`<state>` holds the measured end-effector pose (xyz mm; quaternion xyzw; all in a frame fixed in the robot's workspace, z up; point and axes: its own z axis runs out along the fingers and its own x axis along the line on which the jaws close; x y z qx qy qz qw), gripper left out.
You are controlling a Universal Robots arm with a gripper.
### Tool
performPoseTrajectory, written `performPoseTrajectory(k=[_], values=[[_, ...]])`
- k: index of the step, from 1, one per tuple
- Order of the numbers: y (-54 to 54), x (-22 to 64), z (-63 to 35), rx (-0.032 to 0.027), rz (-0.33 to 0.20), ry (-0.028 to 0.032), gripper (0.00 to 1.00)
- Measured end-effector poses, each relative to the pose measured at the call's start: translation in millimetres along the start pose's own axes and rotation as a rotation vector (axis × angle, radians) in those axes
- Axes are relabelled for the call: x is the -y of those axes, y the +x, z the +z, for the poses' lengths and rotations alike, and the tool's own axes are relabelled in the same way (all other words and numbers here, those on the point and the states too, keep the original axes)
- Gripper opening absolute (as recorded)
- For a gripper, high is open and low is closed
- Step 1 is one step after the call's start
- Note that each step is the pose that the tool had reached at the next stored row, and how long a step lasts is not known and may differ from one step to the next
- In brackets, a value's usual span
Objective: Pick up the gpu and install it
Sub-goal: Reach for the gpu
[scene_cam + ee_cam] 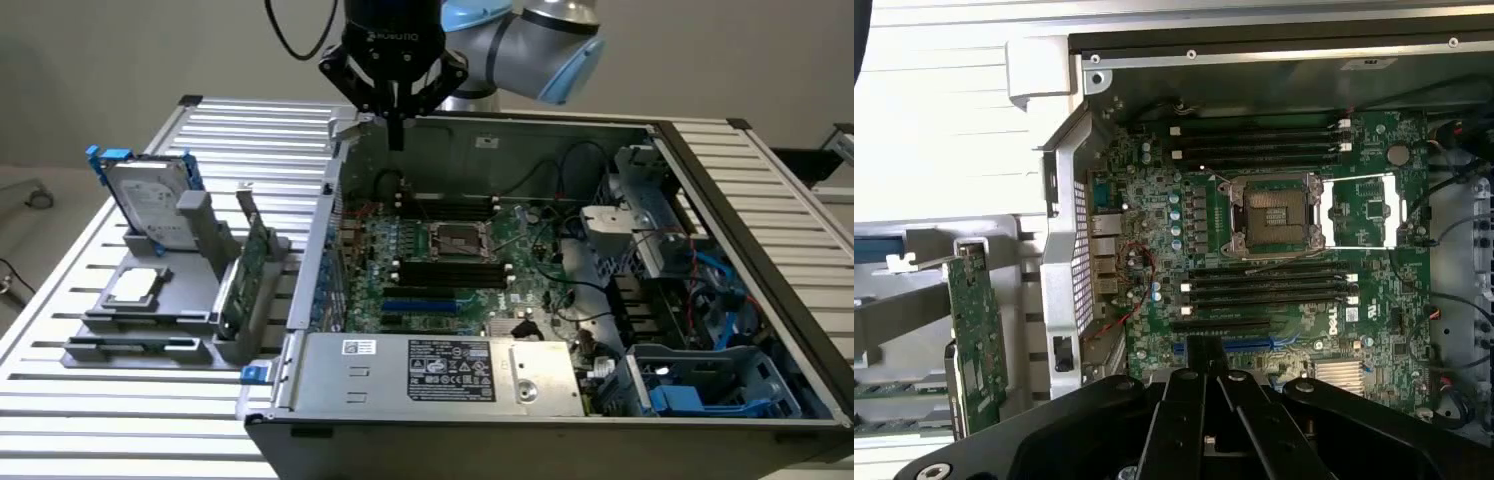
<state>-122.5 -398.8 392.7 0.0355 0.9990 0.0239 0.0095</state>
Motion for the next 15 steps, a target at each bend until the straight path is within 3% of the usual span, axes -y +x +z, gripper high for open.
performPoseTrajectory(k=[1, 6, 15], values=[[3.6, 0.2, 0.0, -0.0021, 0.0, 0.0003, 0.11], [26.3, 1.9, 1.2, -0.0262, 0.001, 0.0018, 0.11], [67.2, 5.0, 6.8, -0.0384, 0.002, 0.0034, 0.11]])
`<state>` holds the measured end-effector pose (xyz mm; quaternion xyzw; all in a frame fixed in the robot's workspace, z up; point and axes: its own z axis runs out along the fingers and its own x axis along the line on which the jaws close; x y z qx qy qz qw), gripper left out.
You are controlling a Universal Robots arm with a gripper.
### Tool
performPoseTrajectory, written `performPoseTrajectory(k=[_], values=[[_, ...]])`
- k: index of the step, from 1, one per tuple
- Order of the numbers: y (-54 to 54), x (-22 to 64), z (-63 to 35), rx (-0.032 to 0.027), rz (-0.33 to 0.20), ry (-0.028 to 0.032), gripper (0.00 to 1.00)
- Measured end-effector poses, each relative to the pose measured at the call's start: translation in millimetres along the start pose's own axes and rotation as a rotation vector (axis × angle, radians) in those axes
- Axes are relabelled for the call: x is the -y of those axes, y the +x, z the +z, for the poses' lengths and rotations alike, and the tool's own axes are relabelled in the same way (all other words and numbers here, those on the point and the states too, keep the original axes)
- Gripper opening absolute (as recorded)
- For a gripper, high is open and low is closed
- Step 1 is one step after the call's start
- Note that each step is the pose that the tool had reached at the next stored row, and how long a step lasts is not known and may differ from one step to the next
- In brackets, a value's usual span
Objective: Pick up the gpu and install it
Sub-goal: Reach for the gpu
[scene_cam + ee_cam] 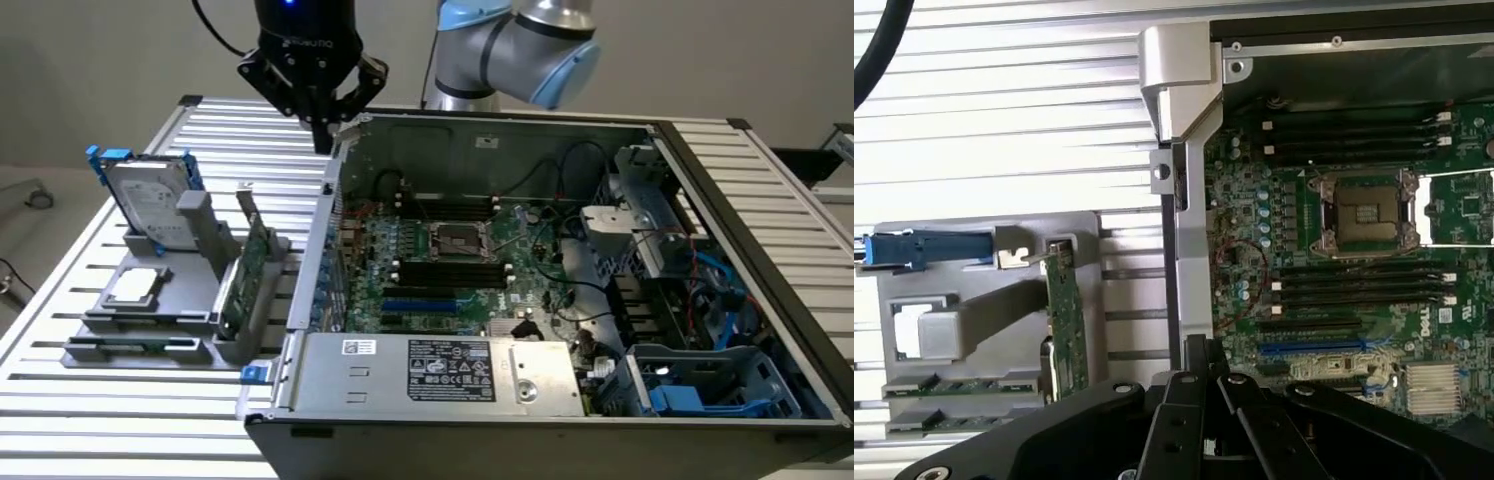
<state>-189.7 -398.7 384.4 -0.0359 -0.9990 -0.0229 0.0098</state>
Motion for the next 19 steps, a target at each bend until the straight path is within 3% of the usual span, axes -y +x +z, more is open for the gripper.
performPoseTrajectory(k=[13, 19], values=[[58.6, 4.7, 11.5, -0.0056, 0.0, 0.0066, 0.11], [83.8, 6.7, 16.4, -0.0054, -0.002, 0.0158, 0.11]])
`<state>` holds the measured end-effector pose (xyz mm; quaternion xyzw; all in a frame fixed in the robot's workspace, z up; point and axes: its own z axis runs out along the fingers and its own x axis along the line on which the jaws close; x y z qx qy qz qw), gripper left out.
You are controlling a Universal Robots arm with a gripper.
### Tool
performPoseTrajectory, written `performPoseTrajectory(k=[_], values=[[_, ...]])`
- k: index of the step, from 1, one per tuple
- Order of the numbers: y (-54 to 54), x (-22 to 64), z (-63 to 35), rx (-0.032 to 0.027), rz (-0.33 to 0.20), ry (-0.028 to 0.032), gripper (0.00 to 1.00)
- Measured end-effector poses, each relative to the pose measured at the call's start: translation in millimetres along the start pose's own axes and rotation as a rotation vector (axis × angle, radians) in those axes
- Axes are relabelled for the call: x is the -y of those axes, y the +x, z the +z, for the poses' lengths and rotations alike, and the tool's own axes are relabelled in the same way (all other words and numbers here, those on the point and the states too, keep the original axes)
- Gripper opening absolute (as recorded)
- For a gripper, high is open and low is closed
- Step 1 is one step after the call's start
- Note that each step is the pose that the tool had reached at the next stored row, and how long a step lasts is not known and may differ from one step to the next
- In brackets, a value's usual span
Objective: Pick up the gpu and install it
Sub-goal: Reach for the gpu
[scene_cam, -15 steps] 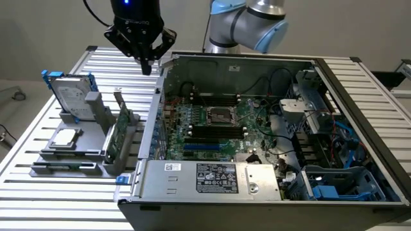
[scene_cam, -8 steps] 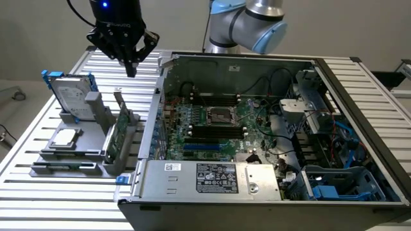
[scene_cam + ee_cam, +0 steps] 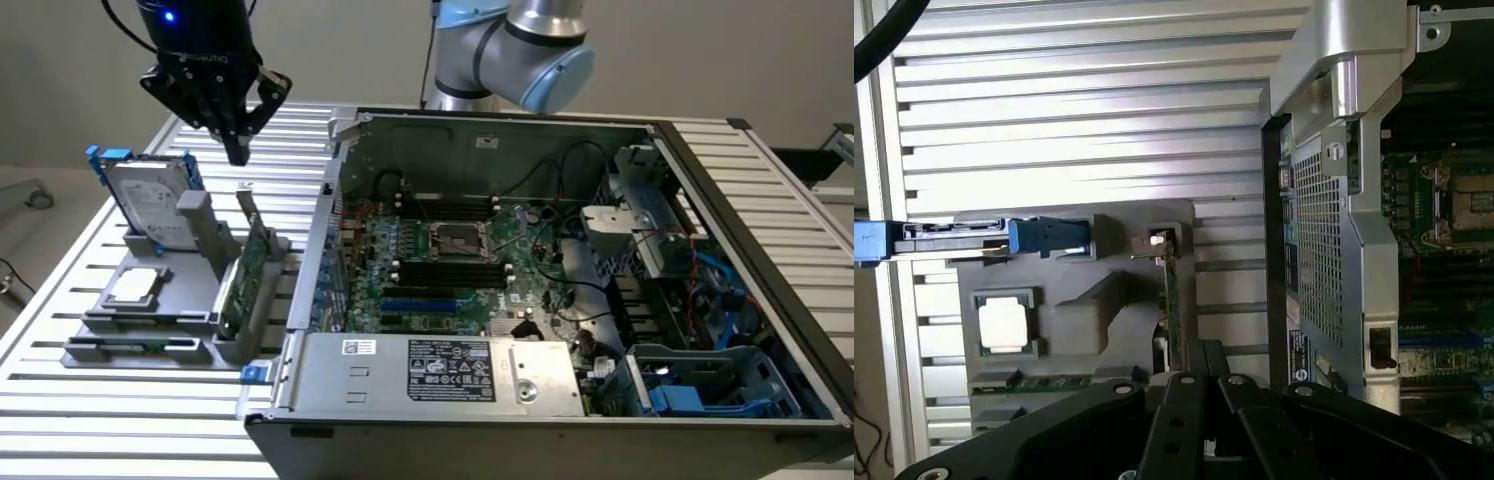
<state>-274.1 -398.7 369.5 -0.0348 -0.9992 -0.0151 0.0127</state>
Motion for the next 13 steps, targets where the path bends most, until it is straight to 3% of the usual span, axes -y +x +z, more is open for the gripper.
performPoseTrajectory(k=[4, 8, 13], values=[[6.4, 0.6, 1.6, -0.0021, -0.005, 0.0083, 0.11], [8.2, 1.0, 1.5, -0.0036, -0.019, 0.0211, 0.11], [11.5, 2.2, 2.2, -0.0039, -0.042, 0.0247, 0.11]])
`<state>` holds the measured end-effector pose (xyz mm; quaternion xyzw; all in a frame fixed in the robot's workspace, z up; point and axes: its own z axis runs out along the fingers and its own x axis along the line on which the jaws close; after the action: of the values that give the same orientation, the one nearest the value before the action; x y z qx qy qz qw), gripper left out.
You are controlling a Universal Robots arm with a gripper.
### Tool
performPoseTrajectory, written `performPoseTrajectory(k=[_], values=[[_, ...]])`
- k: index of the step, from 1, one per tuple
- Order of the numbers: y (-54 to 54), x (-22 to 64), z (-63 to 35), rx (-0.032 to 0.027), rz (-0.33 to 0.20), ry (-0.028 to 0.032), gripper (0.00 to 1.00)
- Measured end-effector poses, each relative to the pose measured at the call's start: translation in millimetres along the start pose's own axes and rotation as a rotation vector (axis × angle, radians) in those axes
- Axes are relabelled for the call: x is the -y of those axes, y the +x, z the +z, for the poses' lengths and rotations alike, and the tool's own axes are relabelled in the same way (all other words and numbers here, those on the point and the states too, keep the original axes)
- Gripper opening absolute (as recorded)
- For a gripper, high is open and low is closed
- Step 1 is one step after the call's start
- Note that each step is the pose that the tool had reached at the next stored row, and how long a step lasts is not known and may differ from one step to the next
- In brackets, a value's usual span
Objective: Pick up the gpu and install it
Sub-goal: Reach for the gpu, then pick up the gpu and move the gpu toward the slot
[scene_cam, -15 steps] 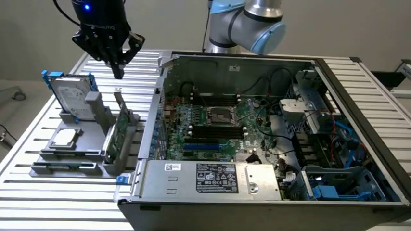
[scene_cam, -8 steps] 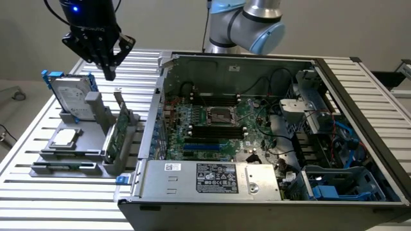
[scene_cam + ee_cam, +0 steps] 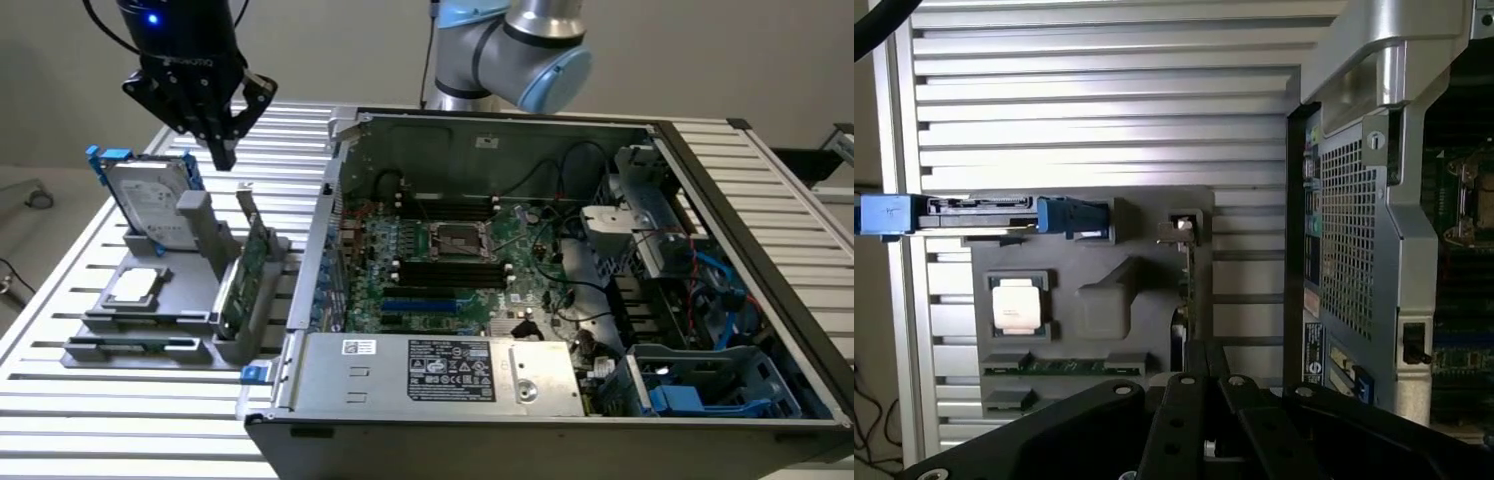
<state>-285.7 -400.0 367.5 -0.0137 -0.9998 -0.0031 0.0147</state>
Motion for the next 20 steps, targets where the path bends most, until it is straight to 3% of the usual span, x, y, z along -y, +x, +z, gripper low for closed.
performPoseTrajectory(k=[16, 19, 20], values=[[1.0, 0.1, 0.1, 0.0002, -0.001, 0.0, 0.11], [1.0, 0.1, 0.1, 0.0002, -0.001, 0.0, 0.17], [1.0, 0.1, 0.1, 0.0002, -0.001, 0.0, 0.24]])
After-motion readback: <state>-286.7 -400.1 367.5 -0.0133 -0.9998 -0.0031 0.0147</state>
